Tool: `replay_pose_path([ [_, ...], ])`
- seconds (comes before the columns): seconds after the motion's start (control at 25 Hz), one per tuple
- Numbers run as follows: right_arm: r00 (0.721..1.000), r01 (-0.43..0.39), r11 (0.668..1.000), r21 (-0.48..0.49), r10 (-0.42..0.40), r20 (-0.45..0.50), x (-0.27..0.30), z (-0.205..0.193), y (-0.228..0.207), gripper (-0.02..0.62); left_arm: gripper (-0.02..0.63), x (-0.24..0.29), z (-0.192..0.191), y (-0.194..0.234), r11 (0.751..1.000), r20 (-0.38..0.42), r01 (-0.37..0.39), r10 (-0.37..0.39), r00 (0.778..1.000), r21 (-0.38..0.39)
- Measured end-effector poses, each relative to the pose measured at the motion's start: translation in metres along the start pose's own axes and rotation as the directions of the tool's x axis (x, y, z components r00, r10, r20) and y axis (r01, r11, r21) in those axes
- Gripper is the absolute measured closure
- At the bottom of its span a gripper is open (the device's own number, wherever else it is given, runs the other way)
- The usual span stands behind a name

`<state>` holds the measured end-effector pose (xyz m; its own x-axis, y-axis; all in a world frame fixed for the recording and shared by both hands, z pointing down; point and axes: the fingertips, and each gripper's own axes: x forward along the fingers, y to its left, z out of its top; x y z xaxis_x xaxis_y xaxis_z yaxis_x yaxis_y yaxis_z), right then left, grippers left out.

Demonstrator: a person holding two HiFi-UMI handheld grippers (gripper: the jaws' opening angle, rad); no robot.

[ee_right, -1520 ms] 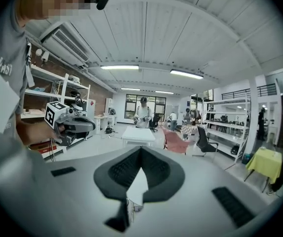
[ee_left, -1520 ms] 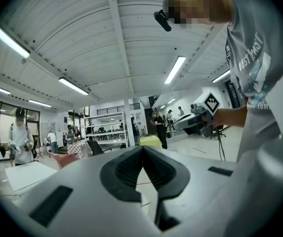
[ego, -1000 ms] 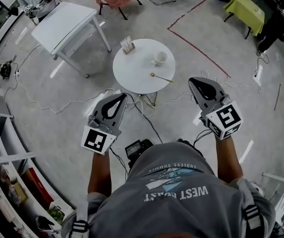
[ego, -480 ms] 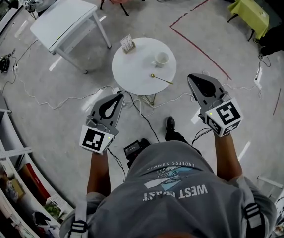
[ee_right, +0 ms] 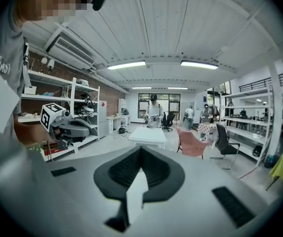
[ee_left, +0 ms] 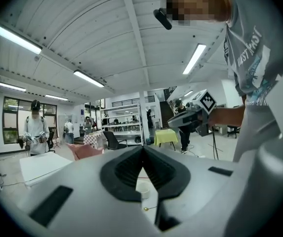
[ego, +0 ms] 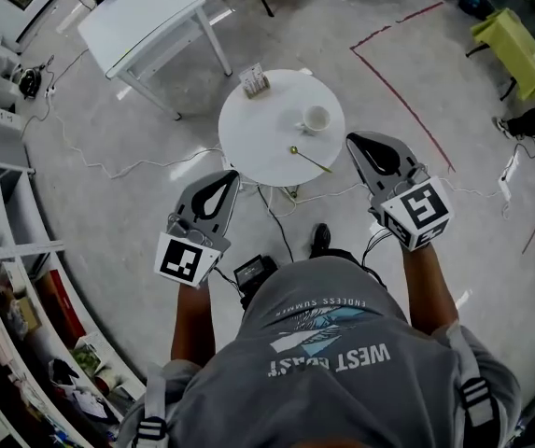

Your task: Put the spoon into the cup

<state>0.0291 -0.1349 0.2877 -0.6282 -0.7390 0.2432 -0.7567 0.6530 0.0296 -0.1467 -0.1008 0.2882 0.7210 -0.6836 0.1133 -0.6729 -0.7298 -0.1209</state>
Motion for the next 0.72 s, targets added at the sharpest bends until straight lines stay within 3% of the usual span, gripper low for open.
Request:
replay_pose_path([
  [0.48,0.99,-0.14,0.989,0.048,0.139,0.03,0.02,-0.014,-0.047,0.594,0.601,0.048,0.005,-0.007,0.993,-0.068,-0.115,0.114,0.991,-0.01],
  [0.6,0.987,-0.158,0.986,0.061,0.158,0.012,0.022,-0.021,-0.053,0.594,0.601,0.047,-0.003,-0.005,0.993,-0.103,-0.115,0.118,0.988,0.035],
  [0.72,0.989,-0.149,0.987,0.064,0.149,0.004,0.019,-0.022,-0.059,0.594,0.601,0.055,0.004,-0.007,0.995,-0.094,-0.103,0.104,0.99,0.018],
])
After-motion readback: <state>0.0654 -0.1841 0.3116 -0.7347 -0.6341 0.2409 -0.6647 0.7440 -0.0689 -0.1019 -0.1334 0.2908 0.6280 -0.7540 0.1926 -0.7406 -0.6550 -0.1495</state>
